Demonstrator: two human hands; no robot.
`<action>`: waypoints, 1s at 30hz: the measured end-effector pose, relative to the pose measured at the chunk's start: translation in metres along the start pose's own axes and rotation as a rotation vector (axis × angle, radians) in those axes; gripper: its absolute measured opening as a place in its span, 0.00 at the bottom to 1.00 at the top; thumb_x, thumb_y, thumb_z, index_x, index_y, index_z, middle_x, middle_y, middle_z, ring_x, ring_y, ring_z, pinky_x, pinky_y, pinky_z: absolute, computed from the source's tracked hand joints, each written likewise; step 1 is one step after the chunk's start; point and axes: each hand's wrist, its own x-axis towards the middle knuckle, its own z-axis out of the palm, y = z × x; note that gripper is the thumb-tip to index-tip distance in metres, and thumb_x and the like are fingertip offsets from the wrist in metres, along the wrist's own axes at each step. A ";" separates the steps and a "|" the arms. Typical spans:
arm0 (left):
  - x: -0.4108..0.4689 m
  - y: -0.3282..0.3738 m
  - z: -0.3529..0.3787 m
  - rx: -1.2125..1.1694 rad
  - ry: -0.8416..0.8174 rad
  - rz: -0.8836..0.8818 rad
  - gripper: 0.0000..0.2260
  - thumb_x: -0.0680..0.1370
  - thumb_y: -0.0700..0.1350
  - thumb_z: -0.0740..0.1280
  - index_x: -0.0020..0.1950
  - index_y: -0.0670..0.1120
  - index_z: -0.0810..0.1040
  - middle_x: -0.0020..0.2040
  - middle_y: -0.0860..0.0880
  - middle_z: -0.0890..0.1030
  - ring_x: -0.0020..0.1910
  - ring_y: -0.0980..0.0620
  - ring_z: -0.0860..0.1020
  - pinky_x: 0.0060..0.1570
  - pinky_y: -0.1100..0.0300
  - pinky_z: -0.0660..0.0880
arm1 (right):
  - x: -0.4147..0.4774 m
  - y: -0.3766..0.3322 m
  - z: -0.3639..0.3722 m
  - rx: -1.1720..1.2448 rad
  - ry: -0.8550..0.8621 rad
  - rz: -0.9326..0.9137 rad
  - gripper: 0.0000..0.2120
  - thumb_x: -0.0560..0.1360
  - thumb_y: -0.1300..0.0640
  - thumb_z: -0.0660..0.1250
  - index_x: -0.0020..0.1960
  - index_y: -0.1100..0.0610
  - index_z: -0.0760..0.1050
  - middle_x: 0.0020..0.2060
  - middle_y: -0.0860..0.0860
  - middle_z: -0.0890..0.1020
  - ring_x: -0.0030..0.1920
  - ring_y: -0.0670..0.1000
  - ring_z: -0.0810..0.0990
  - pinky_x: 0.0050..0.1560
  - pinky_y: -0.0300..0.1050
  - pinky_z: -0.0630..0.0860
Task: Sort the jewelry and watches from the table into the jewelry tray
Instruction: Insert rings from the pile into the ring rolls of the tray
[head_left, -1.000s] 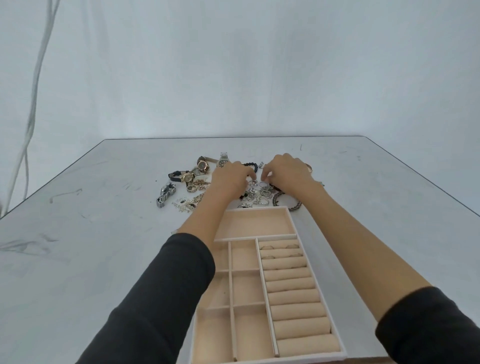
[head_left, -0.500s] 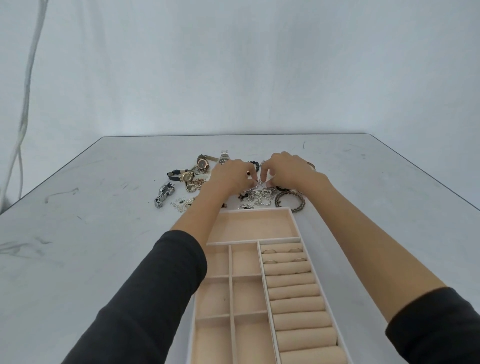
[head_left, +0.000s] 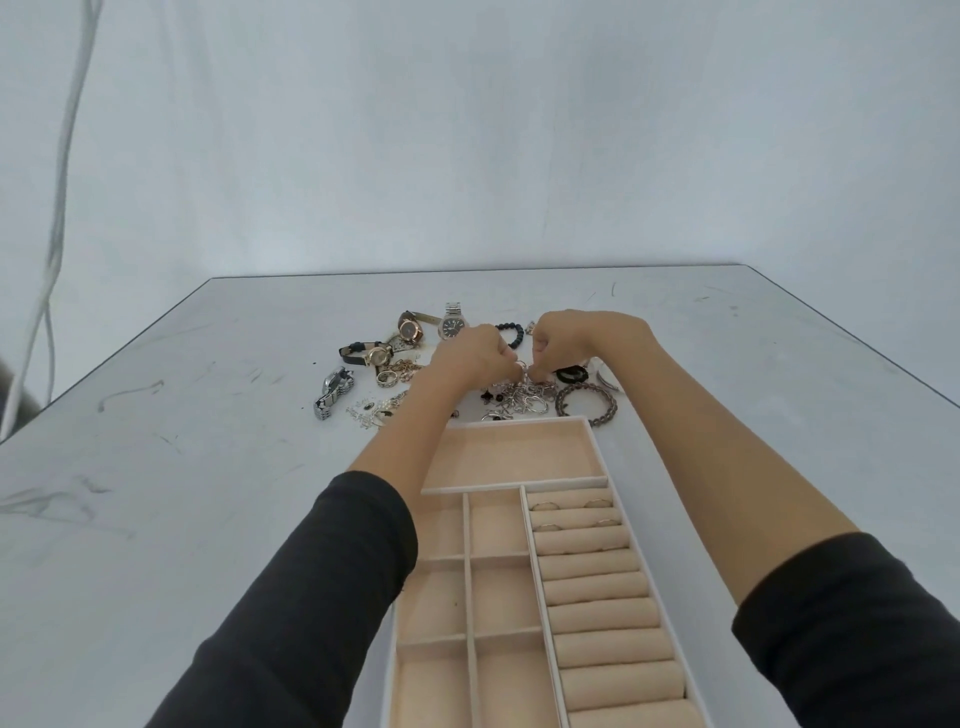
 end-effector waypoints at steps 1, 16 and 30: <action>-0.002 0.001 0.001 0.001 0.023 0.015 0.09 0.74 0.46 0.70 0.37 0.50 0.72 0.40 0.50 0.77 0.41 0.49 0.74 0.45 0.58 0.71 | 0.000 0.000 0.001 0.000 0.009 -0.004 0.12 0.69 0.51 0.71 0.40 0.56 0.70 0.36 0.52 0.72 0.37 0.54 0.68 0.38 0.44 0.64; -0.018 -0.022 0.001 -0.173 0.394 0.041 0.06 0.75 0.50 0.69 0.50 0.51 0.78 0.41 0.55 0.77 0.42 0.52 0.76 0.44 0.56 0.73 | -0.003 0.007 0.002 0.033 0.115 -0.062 0.07 0.69 0.52 0.72 0.45 0.53 0.80 0.45 0.50 0.82 0.49 0.54 0.81 0.45 0.47 0.76; -0.018 -0.032 0.008 -0.439 0.409 0.126 0.02 0.74 0.49 0.70 0.46 0.55 0.80 0.38 0.57 0.76 0.40 0.55 0.74 0.48 0.50 0.77 | 0.003 0.001 0.001 0.016 -0.011 -0.036 0.12 0.69 0.51 0.71 0.37 0.57 0.72 0.34 0.52 0.75 0.35 0.53 0.71 0.39 0.45 0.68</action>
